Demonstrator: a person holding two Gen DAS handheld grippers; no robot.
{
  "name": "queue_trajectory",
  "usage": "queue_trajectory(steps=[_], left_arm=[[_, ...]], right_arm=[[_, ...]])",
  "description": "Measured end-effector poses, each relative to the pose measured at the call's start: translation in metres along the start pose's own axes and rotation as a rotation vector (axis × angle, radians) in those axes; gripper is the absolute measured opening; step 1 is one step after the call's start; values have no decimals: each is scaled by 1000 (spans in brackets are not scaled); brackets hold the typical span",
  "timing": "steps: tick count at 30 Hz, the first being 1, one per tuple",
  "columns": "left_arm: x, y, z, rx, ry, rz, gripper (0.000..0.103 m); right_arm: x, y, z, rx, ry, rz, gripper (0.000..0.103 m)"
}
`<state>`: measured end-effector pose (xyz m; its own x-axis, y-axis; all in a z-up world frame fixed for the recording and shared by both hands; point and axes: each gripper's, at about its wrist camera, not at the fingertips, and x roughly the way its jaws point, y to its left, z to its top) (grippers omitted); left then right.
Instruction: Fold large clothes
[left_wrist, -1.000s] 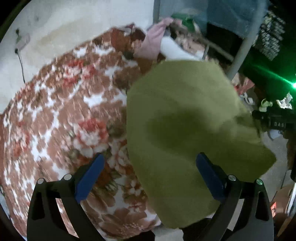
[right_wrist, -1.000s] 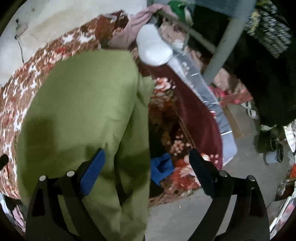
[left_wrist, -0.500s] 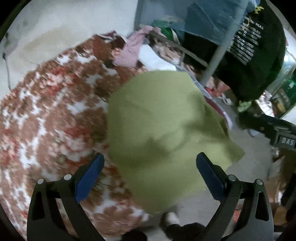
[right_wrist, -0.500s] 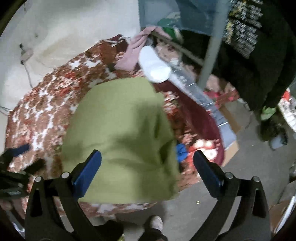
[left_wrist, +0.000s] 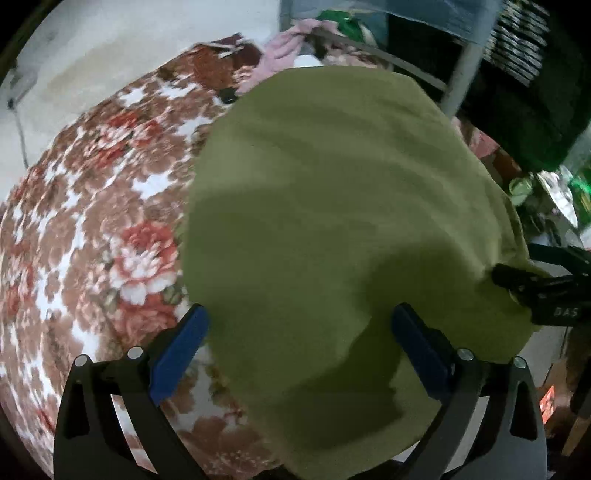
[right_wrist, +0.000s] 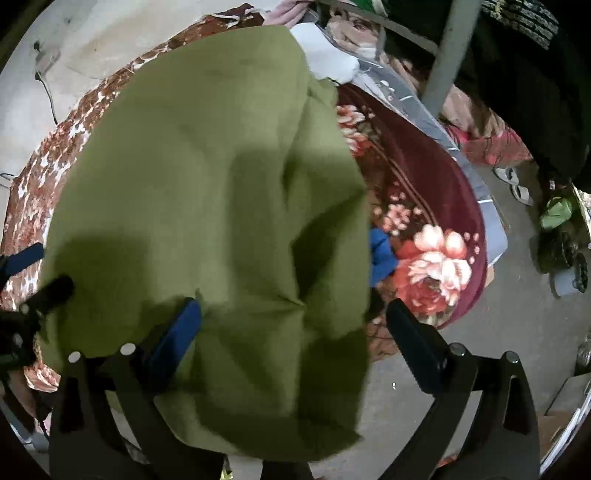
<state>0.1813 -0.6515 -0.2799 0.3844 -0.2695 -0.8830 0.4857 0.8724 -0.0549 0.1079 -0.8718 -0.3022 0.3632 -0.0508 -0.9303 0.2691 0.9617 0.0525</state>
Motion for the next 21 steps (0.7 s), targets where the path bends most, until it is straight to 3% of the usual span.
queue_trajectory(steps=[5,7,10,16,21], left_arm=[[-39,7,-3,-43,-33,86,98],[-60,2,-3,-57,-50,83,98],[-102,-16,-5,-54,-95,86,98],[-169,-58,-18,-73,-109,45,98],[-211,-82,-36,-72,-158,65,98]], right_arm=[[-31,-21,-3,30,-33,16,98],[-53,-26,-5,29,-64,40,98],[-100,-18,-11,-72,-163,46,98],[-181,-9,-32,-127,-206,216,98],[-224,-10,-47,-132,-229,246,98]])
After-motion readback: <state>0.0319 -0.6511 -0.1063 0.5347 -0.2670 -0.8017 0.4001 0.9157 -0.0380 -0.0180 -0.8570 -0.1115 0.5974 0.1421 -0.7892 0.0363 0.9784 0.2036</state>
